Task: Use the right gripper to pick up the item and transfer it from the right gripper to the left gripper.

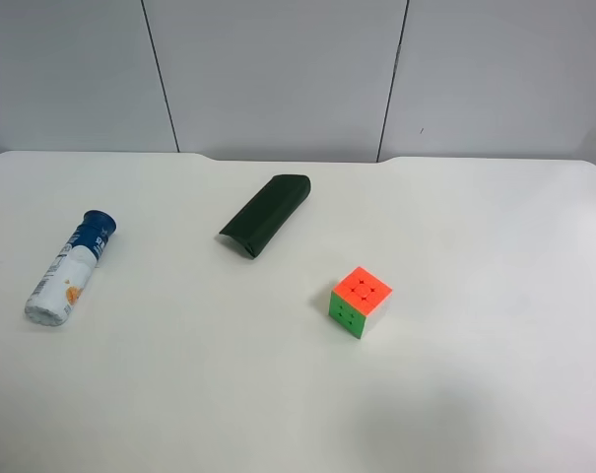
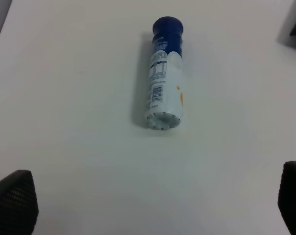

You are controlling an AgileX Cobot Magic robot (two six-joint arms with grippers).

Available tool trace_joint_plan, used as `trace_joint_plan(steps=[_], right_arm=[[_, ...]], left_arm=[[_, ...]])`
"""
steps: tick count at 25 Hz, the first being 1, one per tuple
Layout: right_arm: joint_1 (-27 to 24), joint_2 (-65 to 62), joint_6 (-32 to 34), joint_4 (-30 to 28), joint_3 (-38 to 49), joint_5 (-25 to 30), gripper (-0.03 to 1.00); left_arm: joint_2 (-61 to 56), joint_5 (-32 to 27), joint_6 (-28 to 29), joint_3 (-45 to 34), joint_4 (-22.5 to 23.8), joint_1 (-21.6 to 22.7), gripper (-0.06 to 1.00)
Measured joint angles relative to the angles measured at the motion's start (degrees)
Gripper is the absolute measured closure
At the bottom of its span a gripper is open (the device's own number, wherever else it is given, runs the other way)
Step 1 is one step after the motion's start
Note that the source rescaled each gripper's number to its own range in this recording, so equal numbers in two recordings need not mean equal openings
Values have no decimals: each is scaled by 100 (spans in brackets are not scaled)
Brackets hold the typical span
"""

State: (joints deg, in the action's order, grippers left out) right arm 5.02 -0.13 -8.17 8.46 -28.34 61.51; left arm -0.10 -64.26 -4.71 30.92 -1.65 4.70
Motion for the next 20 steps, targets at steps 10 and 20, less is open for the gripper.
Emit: trace_joint_plan(steps=[10,20], right_arm=[[0,0,0,0,0,0,-3],[0,0,0,0,0,0,-3]], left_arm=[[-22,344,87,-190,50,0,-5],[-22,344,96,-190,50,0,-5]])
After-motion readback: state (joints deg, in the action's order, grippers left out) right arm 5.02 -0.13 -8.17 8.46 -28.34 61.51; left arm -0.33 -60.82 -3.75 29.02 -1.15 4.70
